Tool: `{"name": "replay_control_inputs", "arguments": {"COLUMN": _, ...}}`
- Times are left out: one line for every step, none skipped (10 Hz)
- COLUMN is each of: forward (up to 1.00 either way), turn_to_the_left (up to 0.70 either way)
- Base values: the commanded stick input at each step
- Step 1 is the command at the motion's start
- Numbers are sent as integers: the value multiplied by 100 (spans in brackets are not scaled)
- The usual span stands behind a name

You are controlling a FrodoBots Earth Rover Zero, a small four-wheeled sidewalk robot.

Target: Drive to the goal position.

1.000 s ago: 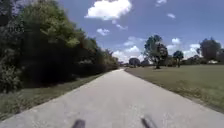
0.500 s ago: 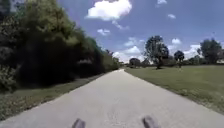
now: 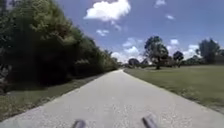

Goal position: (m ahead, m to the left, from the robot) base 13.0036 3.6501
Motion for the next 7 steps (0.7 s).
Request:
{"name": "replay_control_inputs", "arguments": {"forward": 50, "turn_to_the_left": 0}}
{"name": "replay_control_inputs", "arguments": {"forward": 50, "turn_to_the_left": 0}}
{"name": "replay_control_inputs", "arguments": {"forward": 50, "turn_to_the_left": 0}}
{"name": "replay_control_inputs", "arguments": {"forward": 50, "turn_to_the_left": 0}}
{"name": "replay_control_inputs", "arguments": {"forward": 50, "turn_to_the_left": 0}}
{"name": "replay_control_inputs", "arguments": {"forward": 50, "turn_to_the_left": 0}}
{"name": "replay_control_inputs", "arguments": {"forward": 50, "turn_to_the_left": 0}}
